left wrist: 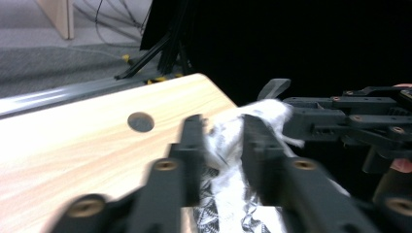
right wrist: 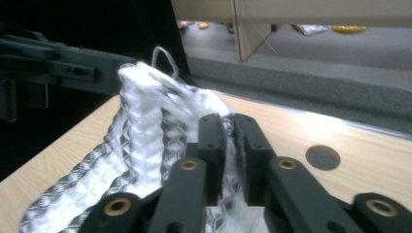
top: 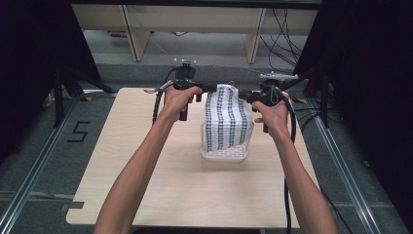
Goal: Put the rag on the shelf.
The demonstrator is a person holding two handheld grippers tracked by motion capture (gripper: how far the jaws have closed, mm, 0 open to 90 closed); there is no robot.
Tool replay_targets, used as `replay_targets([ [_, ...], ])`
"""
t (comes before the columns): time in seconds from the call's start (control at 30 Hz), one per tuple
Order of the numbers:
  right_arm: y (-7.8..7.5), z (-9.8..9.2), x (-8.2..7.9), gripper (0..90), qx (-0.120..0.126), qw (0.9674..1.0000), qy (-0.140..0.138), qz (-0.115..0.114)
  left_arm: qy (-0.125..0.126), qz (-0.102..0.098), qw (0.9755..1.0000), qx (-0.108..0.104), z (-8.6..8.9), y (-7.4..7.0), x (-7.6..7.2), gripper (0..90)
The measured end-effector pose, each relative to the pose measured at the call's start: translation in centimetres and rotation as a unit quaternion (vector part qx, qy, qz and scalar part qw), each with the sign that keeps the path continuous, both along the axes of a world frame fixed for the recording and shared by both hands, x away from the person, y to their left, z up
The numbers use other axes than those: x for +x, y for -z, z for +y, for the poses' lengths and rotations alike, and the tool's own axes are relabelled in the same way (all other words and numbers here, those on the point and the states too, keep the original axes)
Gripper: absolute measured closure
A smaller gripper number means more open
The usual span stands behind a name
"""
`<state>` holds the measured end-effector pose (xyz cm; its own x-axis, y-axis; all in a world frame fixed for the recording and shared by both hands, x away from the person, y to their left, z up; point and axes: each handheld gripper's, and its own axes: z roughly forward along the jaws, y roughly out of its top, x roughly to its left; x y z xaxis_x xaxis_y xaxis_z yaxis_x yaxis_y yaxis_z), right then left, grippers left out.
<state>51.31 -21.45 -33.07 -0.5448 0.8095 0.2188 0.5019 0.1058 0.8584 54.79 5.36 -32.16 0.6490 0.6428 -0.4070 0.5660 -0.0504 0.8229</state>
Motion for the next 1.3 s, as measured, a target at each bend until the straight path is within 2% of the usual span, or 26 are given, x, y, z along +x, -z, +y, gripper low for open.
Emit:
replay_targets([
  [0.03,0.0,0.0,0.0,72.5,0.000,1.0000,0.000,0.000,-0.006,0.004,1.0000,0.004,0.0,0.1,0.0,64.1],
  [0.07,0.3,0.1,0.1,67.1,0.005,0.9998,0.008,0.016,-0.009,0.015,0.9998,0.012,0.0,0.2,0.1,56.0],
  [0.13,0.4,0.0,0.2,65.9,-0.004,0.9999,0.009,0.013,-0.007,0.016,0.9997,0.017,-0.1,0.3,0.1,54.2],
  [0.17,0.5,0.1,0.2,61.6,0.001,0.9998,0.010,0.015,-0.009,0.019,0.9995,0.022,-0.2,0.3,0.0,50.6],
  [0.23,0.5,0.0,0.2,60.1,-0.003,0.9999,0.008,0.011,-0.006,0.023,0.9995,0.022,-0.2,0.2,0.0,48.4],
  [0.27,0.4,0.1,0.0,58.4,0.000,0.9998,0.013,0.016,-0.004,0.029,0.9993,0.021,-0.1,0.2,-0.1,43.2],
  [0.5,0.1,0.1,-0.4,55.7,0.000,0.9999,0.010,0.008,0.002,0.025,0.9993,0.026,0.1,-0.1,-0.8,39.4],
  [0.8,-0.2,0.0,-1.3,50.6,-0.014,0.9999,0.007,0.000,0.015,0.016,0.9984,0.053,0.4,-0.5,-1.8,35.7],
  [0.87,-0.4,-0.2,-1.4,49.8,-0.030,0.9995,0.003,-0.010,0.016,0.014,0.9983,0.055,0.6,-0.5,-2.0,34.7],
  [1.0,-0.8,-0.1,-2.0,48.8,-0.028,0.9994,-0.007,-0.017,0.018,0.009,0.9985,0.050,1.2,-0.6,-2.5,33.5],
  [1.03,-0.9,-0.1,-2.2,48.5,-0.037,0.9991,-0.004,-0.019,0.018,0.008,0.9986,0.050,1.3,-0.6,-2.7,33.4],
  [1.07,-0.9,-0.1,-2.2,48.0,-0.035,0.9991,-0.012,-0.022,0.016,0.006,0.9984,0.054,1.5,-0.6,-2.8,33.3],
  [1.1,-1.0,-0.1,-2.5,47.8,-0.032,0.9993,-0.008,-0.014,0.017,0.004,0.9981,0.059,1.6,-0.6,-2.9,33.1],
  [1.2,-1.0,-0.1,-2.7,47.8,-0.040,0.9987,-0.013,-0.029,0.018,0.005,0.9983,0.056,2.0,-0.6,-3.2,32.8],
  [1.27,-1.1,0.0,-2.8,47.8,-0.036,0.9990,-0.015,-0.021,0.018,0.003,0.9982,0.057,2.3,-0.8,-3.3,32.7],
  [1.3,-1.1,0.1,-2.9,47.8,-0.041,0.9987,-0.015,-0.026,0.019,0.001,0.9983,0.055,2.3,-0.8,-3.4,32.6],
])
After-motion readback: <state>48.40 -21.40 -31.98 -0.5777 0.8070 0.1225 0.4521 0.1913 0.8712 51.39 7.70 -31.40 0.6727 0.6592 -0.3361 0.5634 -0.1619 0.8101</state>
